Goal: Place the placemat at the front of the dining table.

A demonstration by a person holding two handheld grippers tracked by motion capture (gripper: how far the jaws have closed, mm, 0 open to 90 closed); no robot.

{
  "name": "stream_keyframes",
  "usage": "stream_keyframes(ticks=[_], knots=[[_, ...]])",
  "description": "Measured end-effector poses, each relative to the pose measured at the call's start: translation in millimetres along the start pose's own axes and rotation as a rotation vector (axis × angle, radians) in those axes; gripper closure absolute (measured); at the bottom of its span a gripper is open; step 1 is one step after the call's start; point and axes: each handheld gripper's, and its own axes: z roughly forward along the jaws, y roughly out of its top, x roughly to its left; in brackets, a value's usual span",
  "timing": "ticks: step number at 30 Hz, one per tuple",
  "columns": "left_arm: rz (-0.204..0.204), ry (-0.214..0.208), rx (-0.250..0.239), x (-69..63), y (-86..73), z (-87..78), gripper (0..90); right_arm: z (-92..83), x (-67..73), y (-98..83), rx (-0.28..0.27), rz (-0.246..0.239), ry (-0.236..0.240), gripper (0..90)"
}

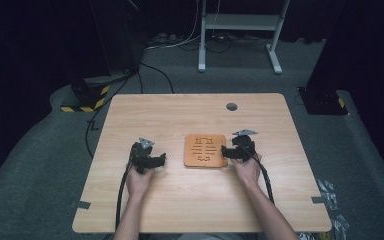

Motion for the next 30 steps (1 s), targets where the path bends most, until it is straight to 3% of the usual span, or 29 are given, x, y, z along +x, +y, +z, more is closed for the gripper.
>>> stream_keyframes(ticks=[14, 30], knots=[[-0.006, 0.005, 0.002, -0.7, -0.2, -0.3, 19.5, -7.8, -2.9, -1.6, -0.020, 0.003, 0.007, 21.0], [-0.001, 0.005, 0.006, -1.7, -1.2, -1.1, 16.5, -17.6, -33.9, -24.7, -0.022, 0.032, -0.022, 21.0]])
